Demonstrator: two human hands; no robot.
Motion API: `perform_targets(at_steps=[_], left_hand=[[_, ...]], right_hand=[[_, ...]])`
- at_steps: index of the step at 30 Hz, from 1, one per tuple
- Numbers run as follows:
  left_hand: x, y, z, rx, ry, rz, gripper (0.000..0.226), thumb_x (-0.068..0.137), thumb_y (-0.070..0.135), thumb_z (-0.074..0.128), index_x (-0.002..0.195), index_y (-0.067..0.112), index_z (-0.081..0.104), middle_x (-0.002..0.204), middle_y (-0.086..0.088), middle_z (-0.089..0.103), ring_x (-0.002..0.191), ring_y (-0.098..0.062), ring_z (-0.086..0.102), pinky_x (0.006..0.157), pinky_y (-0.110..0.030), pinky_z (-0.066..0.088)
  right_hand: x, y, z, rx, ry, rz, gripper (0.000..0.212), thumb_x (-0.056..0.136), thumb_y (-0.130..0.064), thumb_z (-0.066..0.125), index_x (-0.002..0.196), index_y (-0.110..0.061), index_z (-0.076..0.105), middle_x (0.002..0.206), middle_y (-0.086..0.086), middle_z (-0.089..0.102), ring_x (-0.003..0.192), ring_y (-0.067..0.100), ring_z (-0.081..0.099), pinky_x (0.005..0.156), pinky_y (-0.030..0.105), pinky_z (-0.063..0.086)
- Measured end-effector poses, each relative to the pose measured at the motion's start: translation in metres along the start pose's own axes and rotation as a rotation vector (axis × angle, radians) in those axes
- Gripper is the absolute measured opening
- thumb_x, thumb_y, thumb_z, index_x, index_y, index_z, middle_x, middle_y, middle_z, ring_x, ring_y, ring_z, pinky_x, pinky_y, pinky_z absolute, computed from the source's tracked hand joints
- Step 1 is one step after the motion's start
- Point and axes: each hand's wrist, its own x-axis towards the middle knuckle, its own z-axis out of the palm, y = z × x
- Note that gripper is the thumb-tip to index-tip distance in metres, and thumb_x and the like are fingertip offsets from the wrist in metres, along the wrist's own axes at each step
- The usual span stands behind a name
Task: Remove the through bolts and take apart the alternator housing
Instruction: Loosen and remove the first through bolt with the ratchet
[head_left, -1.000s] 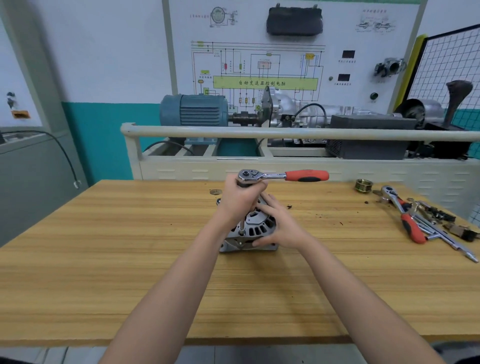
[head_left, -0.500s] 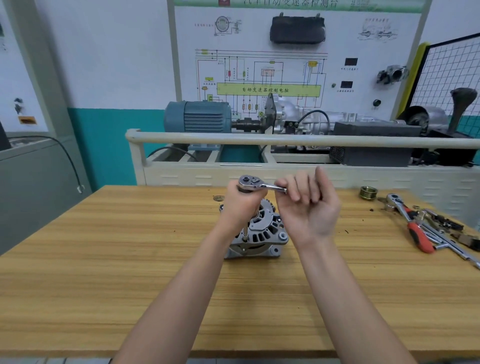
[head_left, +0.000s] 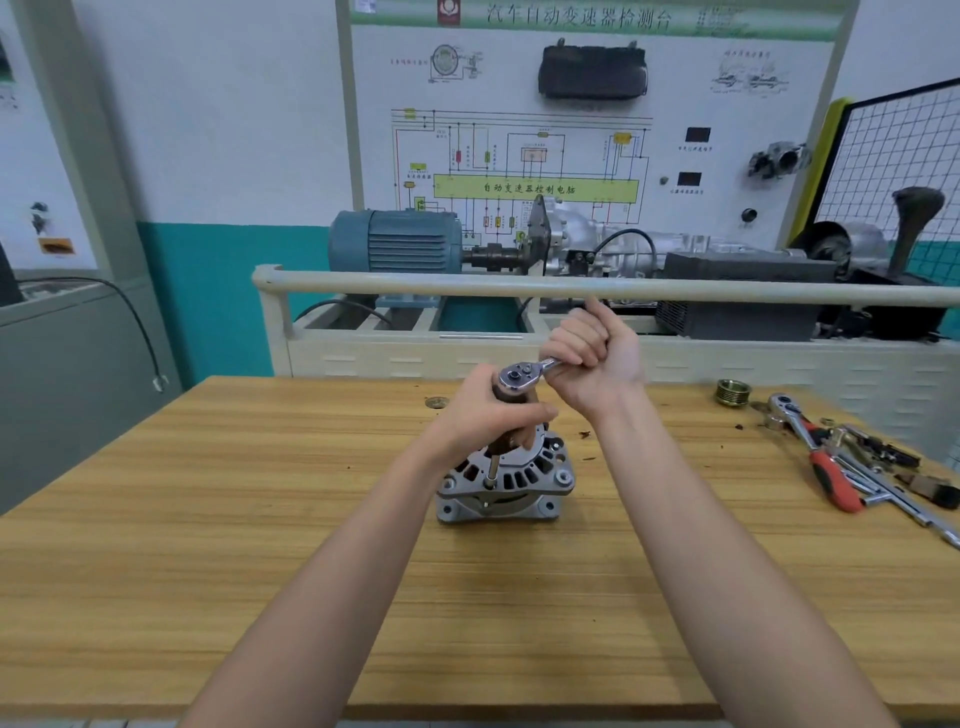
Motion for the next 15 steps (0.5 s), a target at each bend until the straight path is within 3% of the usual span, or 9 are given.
perform_targets(at_steps=[2,5,10,15], left_hand=[[0.002,0.002,0.002,-0.039,-0.067,-0.025,0.034,0.079,0.012,0.067,0.050,0.010,0.050,0.043,-0.002,0.047,0.042,-0.020,0.044,0.057,-0.032,0.042],[0.002,-0.001,0.011,-0.147,-0.045,-0.074,0.039,0.077,0.009,0.065,0.049,0.015,0.039,0.043,0.002,0.031,0.038,-0.013,0.026,0.043,-0.022,0.027],[0.003,-0.007,0.021,-0.172,0.176,-0.039,0.036,0.078,-0.001,0.058,0.054,0.014,0.035,0.041,0.008,0.031,0.036,-0.008,0.023,0.039,-0.017,0.022],[0.004,-0.011,0.028,-0.137,0.363,-0.004,0.047,0.078,0.001,0.063,0.044,0.025,0.041,0.041,0.013,0.033,0.040,-0.007,0.026,0.041,-0.020,0.022]], right_hand=[[0.010,-0.003,0.001,0.007,-0.001,0.107,0.048,0.091,-0.019,0.042,0.044,-0.015,0.034,0.040,-0.010,0.016,0.037,0.005,0.013,0.036,0.022,0.022],[0.009,-0.003,0.001,0.026,0.007,0.107,0.048,0.090,-0.017,0.043,0.043,-0.015,0.034,0.040,-0.010,0.016,0.037,0.005,0.012,0.033,0.022,0.022],[-0.027,0.014,0.001,0.061,0.085,-0.300,0.053,0.093,-0.018,0.039,0.041,-0.019,0.032,0.034,-0.007,0.022,0.034,0.007,0.010,0.034,0.022,0.018],[-0.062,0.046,0.001,-0.058,0.088,-0.633,0.057,0.099,-0.019,0.031,0.043,-0.019,0.036,0.037,-0.005,0.024,0.036,0.011,0.023,0.041,0.024,0.030]])
